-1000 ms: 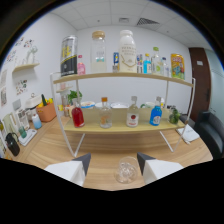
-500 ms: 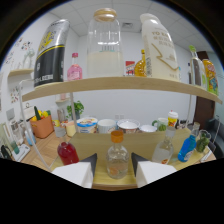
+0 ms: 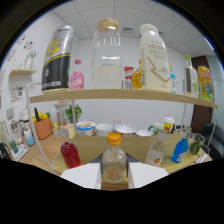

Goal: Make me a cup of Mount Fuji.

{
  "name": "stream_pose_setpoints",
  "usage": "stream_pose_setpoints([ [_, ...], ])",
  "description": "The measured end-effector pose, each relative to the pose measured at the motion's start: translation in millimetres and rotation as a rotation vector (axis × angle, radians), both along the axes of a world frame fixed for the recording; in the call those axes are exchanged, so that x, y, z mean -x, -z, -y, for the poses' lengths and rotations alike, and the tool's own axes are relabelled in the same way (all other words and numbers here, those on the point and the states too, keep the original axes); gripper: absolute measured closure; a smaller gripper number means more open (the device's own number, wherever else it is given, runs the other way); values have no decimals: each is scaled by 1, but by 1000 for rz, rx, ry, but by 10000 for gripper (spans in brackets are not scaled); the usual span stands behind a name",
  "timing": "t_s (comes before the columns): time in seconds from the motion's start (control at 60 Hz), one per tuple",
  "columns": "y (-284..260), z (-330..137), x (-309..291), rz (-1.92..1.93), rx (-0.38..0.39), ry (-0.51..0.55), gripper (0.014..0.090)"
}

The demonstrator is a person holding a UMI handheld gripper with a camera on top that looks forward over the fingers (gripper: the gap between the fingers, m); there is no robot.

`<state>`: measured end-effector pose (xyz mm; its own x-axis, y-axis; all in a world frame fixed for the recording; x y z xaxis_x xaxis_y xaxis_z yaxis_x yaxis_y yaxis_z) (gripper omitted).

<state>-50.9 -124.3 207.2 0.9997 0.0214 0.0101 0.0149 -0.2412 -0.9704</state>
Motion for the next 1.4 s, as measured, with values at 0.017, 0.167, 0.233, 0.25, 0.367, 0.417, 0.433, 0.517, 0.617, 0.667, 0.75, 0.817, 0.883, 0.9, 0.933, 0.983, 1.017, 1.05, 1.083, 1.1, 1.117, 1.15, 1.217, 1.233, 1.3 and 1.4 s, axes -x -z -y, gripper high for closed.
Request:
stream_pose_setpoints([
  [0.017, -1, 4, 1, -2, -1, -1, 693],
  [0.167, 5, 42, 13, -45, 1, -11, 693],
  [0.233, 20, 59, 19, -70, 26, -14, 694],
  [0.25, 25, 63, 20, -79, 34, -13, 694],
  [0.367, 60, 86, 24, -142, 89, 5, 693],
  [0.417, 73, 92, 24, -183, 109, 20, 692],
  [0.433, 76, 94, 24, -204, 114, 24, 693],
  [0.517, 85, 98, 24, -371, 136, 54, 694],
  [0.617, 83, 96, 20, -654, 127, 97, 694],
  [0.667, 79, 93, 18, -809, 114, 116, 693],
  [0.75, 74, 86, 13, -1041, 91, 139, 695],
  [0.817, 72, 81, 9, -1210, 76, 156, 695],
  [0.883, 66, 77, 6, -1387, 65, 165, 694],
  [0.9, 66, 76, 6, -1426, 60, 167, 695],
  [0.933, 67, 75, 3, -1502, 49, 171, 697],
  [0.983, 65, 73, 1, -1624, 35, 179, 695],
  [1.017, 64, 73, 0, -1708, 27, 178, 695],
  [1.05, 64, 73, -5, -1786, 22, 186, 696],
  [1.083, 65, 72, -4, -1855, 12, 186, 696],
  [1.1, 64, 72, -5, -1890, 3, 184, 695],
  [1.117, 65, 72, -7, -1921, -5, 186, 694],
  [1.15, 67, 72, -8, -1966, -13, 193, 696],
  [1.217, 70, 73, -13, -2028, -20, 198, 696],
  [1.233, 73, 74, -14, -2031, -18, 197, 696],
  [1.3, 73, 75, -15, -2040, -20, 192, 695],
  [1.4, 72, 75, -13, -2020, -8, 185, 695],
])
